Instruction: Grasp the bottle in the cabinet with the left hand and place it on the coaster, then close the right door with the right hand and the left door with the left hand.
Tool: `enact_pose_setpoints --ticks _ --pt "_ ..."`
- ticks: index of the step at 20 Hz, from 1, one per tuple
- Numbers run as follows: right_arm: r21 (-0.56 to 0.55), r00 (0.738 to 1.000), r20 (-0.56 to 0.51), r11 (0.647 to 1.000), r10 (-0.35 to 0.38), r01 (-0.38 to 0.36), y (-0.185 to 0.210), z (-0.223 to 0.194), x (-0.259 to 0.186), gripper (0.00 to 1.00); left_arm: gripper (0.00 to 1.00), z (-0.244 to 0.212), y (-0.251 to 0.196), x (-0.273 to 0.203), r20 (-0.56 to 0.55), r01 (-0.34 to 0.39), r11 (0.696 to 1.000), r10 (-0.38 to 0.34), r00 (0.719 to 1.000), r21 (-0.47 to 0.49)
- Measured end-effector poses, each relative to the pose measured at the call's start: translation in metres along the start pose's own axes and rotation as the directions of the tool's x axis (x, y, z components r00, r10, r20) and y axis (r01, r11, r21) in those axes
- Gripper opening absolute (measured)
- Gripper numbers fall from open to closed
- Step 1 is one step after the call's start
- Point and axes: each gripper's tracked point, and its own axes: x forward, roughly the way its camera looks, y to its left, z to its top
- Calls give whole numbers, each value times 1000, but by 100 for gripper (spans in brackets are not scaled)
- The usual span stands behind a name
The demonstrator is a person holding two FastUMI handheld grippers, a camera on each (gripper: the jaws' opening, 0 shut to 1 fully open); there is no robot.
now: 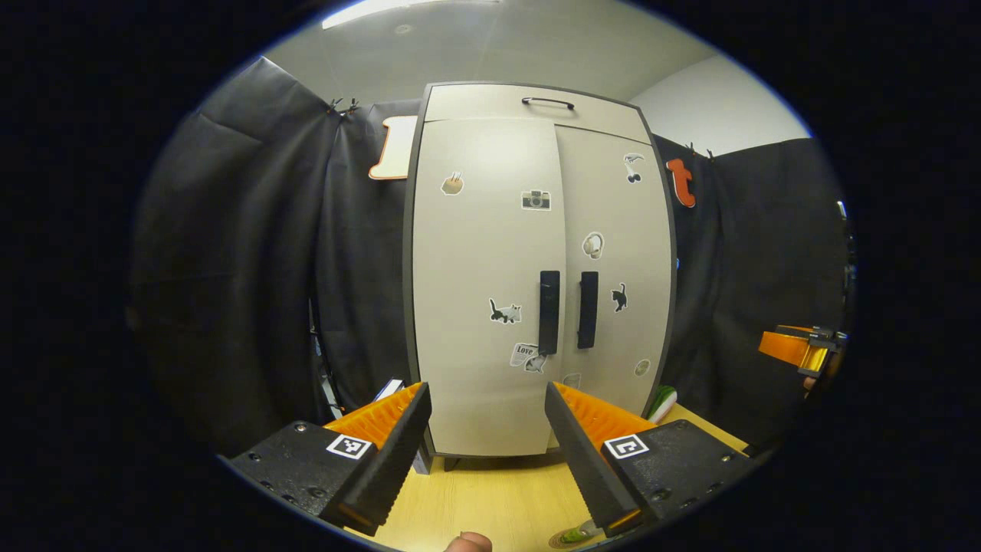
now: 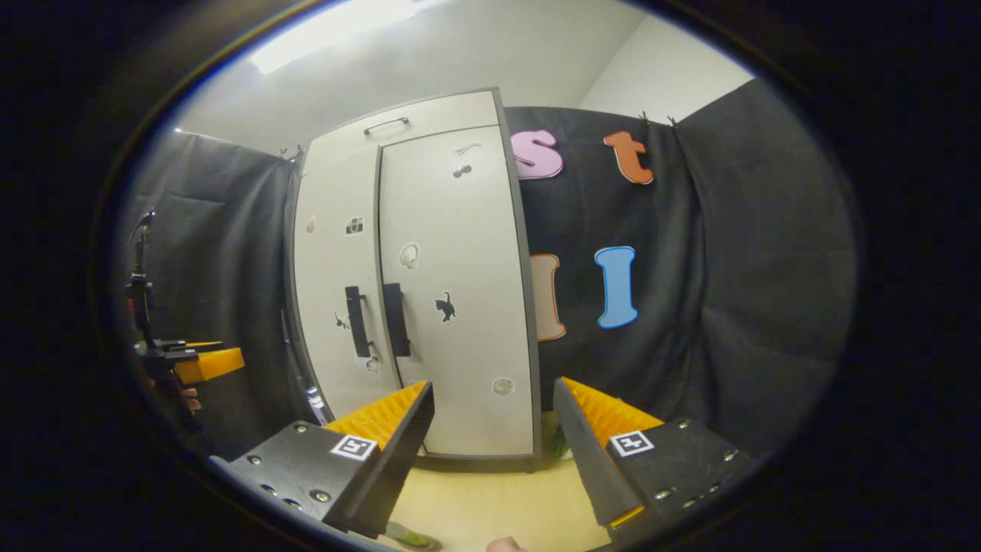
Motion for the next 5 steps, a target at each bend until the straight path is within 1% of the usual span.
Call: enact_pose_setpoints --ticks 2,3,4,5 --pt "10 1000 13 1000 10 -10 -4 4 -4 94 95 1 -3 -3 3 -7 1000 7 1000 -4" --pt "6 1000 13 1000 13 -13 -7 5 -6 92 95 0 -6 -4 1 -8 1000 8 1000 -1" --pt "1 1000 13 1000 17 -17 -9 4 -7 94 95 0 -9 -6 1 -11 1000 11 1000 7" --pt "-1 1000 12 1000 20 -20 -11 5 -9 94 95 -1 -11 -7 1 -14 1000 14 1000 16"
